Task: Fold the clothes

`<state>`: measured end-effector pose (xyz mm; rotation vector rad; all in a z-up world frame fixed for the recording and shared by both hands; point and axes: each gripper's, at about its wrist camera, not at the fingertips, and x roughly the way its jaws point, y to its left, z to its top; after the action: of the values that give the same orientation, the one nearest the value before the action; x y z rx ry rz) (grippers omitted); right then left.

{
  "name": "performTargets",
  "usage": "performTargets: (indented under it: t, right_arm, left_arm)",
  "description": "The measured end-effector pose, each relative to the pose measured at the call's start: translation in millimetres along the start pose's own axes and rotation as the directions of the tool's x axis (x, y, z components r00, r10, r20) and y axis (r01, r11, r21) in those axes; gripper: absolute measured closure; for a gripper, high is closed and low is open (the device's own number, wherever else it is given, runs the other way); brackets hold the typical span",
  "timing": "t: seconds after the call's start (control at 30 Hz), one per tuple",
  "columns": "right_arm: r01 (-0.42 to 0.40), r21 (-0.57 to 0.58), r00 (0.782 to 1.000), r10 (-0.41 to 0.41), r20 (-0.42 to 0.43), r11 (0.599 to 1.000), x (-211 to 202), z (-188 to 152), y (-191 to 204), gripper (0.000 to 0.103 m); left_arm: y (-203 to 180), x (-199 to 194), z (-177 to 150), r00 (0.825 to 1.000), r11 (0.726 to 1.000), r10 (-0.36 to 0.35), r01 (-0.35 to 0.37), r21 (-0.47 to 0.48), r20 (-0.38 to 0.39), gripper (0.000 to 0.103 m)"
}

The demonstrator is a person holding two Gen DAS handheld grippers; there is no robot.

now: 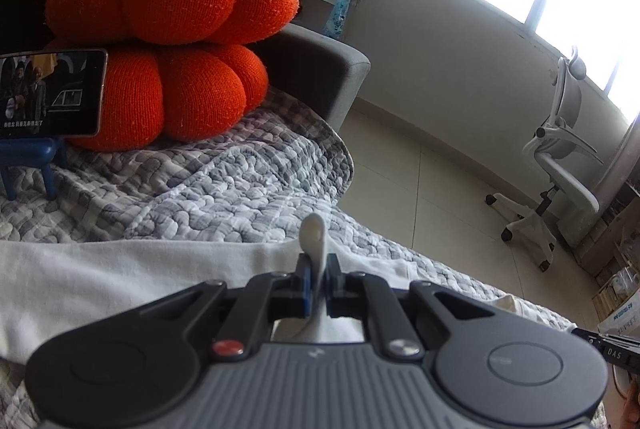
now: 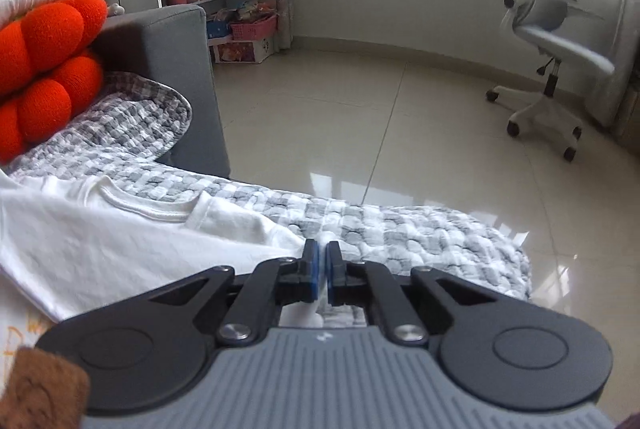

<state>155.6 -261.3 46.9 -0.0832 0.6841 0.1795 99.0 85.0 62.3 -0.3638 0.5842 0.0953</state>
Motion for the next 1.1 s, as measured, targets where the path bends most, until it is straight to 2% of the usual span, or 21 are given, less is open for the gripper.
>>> performTargets:
  t: [0.07, 0.17, 0.27, 0.33, 0.5, 0.6, 0.7, 0.73, 0.8, 0.9, 0.93, 0.97, 1.1]
  right_arm:
    - [0.008, -0.02, 1.0, -0.009, -0.023, 1.0, 9, -7, -2, 0.099]
    - [0.0, 0.004, 1.0, 0.0, -0.013, 1.0, 11, -13, -5, 0.098]
    - [-0.026, 0.081, 1.0, 0.024, 0.016, 0.996, -12, -11, -11, 0.086]
    - [-0.069, 0.123, 0.997, 0.065, 0.035, 0.99, -32, -13, -12, 0.086]
    - [-0.132, 0.081, 0.986, 0.139, -0.087, 0.988, -43, -42, 2, 0.086]
    - [-0.152, 0.114, 0.983, 0.162, -0.087, 0.982, -41, -53, -2, 0.082]
    - [-0.161, 0.164, 0.984, 0.17, -0.044, 0.973, -53, -47, -7, 0.081]
    - [-0.162, 0.161, 0.984, 0.171, -0.044, 0.974, -53, -47, -5, 0.08]
    - [-0.162, 0.144, 0.982, 0.173, -0.071, 0.976, -49, -52, -1, 0.065]
    - [-0.16, 0.126, 0.983, 0.169, -0.071, 0.979, -44, -58, 3, 0.066]
    - [-0.162, 0.126, 0.983, 0.171, -0.065, 0.979, -43, -59, 3, 0.073]
    - [-0.168, 0.133, 0.982, 0.177, -0.062, 0.977, -42, -59, 2, 0.091]
    - [-0.179, 0.162, 0.982, 0.185, -0.023, 0.97, -54, -55, -8, 0.095]
  left_arm:
    - [-3, 5, -3, 0.999, 1.0, 0.022, -0.021, 0.023, -0.029, 0.097]
    - [-2, 11, -6, 0.997, 0.998, 0.05, -0.047, 0.042, -0.054, 0.097]
    - [1, 10, -6, 0.997, 0.998, 0.048, -0.046, 0.033, -0.055, 0.097]
    - [2, 10, -5, 0.997, 0.998, 0.047, -0.046, 0.031, -0.054, 0.097]
    - [4, 10, -4, 0.998, 1.0, 0.026, -0.026, 0.001, -0.061, 0.097]
    - [6, 8, -3, 0.998, 1.0, 0.006, -0.007, -0.012, -0.061, 0.097]
    - [10, 6, -2, 0.998, 0.999, -0.019, 0.016, -0.041, -0.063, 0.097]
    - [11, 6, -1, 0.998, 0.999, -0.022, 0.019, -0.047, -0.065, 0.097]
    - [12, 7, -1, 0.997, 0.998, -0.026, 0.022, -0.058, -0.069, 0.097]
    - [11, 9, -2, 0.997, 0.998, -0.023, 0.018, -0.058, -0.073, 0.097]
    - [11, 9, -2, 0.997, 0.998, -0.022, 0.018, -0.056, -0.072, 0.097]
    - [11, 9, -2, 0.997, 0.998, -0.023, 0.019, -0.056, -0.072, 0.097]
    - [15, 4, 0, 0.997, 0.995, -0.048, 0.042, -0.092, -0.063, 0.097]
